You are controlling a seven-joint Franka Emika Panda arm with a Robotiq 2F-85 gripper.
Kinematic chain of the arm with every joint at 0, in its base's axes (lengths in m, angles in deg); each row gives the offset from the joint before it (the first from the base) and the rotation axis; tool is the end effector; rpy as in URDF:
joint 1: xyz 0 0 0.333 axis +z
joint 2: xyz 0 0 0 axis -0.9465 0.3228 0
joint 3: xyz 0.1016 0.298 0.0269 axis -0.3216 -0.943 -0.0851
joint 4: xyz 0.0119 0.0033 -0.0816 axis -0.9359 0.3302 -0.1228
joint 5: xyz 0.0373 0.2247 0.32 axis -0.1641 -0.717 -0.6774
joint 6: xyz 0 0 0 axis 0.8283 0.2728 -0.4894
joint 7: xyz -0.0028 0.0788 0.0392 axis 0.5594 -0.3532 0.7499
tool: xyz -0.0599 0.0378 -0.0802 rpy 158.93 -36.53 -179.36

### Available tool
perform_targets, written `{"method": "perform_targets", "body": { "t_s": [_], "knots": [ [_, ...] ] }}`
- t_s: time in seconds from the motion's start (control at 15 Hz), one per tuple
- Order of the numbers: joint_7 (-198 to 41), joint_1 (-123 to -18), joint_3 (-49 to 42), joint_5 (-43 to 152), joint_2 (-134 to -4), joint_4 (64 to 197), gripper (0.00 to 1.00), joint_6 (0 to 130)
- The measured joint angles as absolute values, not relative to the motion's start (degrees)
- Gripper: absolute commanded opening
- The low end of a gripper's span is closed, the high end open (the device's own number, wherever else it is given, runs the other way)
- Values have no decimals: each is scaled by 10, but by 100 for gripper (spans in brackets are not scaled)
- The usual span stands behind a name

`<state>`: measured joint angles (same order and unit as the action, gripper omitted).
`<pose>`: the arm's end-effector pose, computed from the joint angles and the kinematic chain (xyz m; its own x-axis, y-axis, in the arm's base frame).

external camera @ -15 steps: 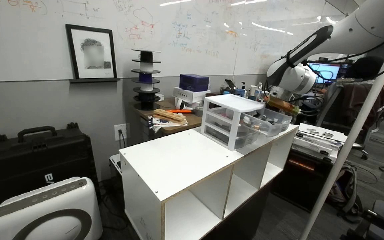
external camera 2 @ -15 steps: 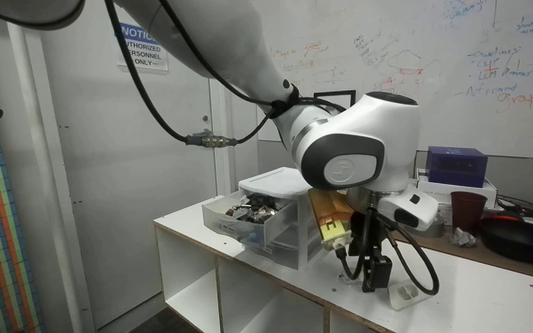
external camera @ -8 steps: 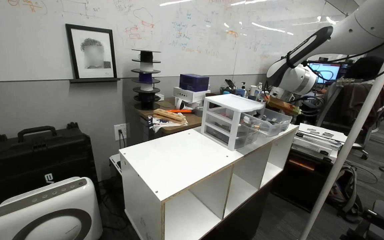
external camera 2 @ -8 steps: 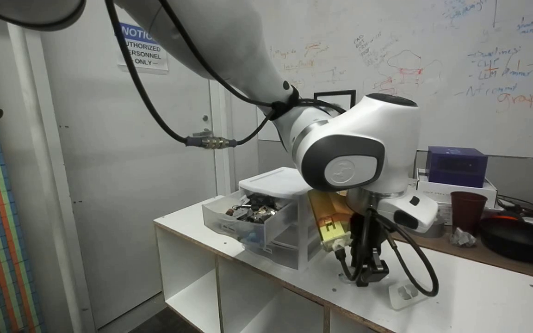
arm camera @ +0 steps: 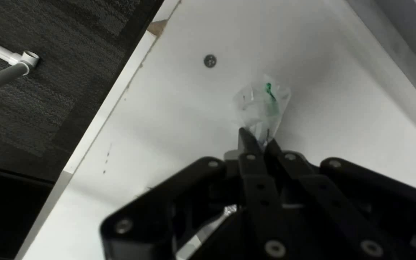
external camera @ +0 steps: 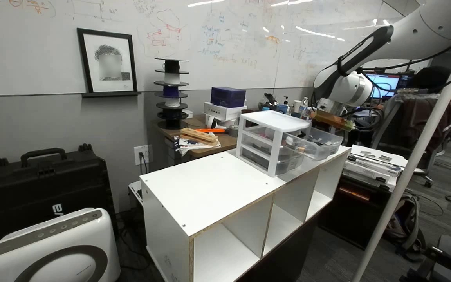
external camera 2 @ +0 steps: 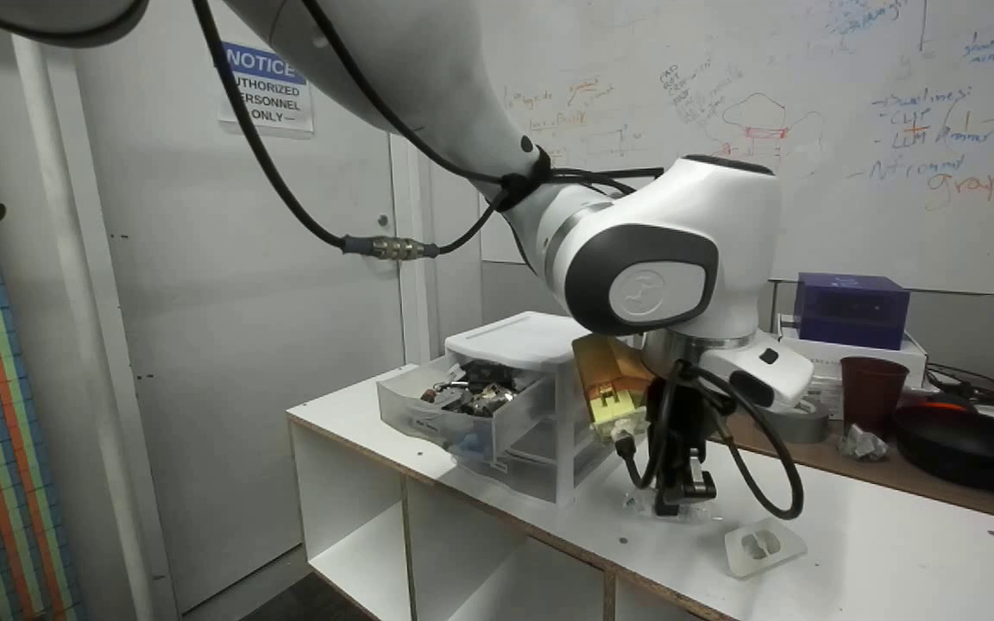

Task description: Put the objects in the top drawer of the cabinet and close it

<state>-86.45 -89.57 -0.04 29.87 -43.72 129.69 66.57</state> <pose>0.6416 -0.2879 0.2157 0.6229 -0.7823 0.0026 -0.7666 -0.6110 -0.1976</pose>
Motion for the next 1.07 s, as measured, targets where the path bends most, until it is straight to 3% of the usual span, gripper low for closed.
{"method": "perform_targets", "body": {
  "t_s": [0.53, 1.07],
  "knots": [
    [-949, -853, 47, 359, -531, 1324, 6, 623],
    [-939, -811, 51, 439, -721, 1456, 4, 624]
  ]
}}
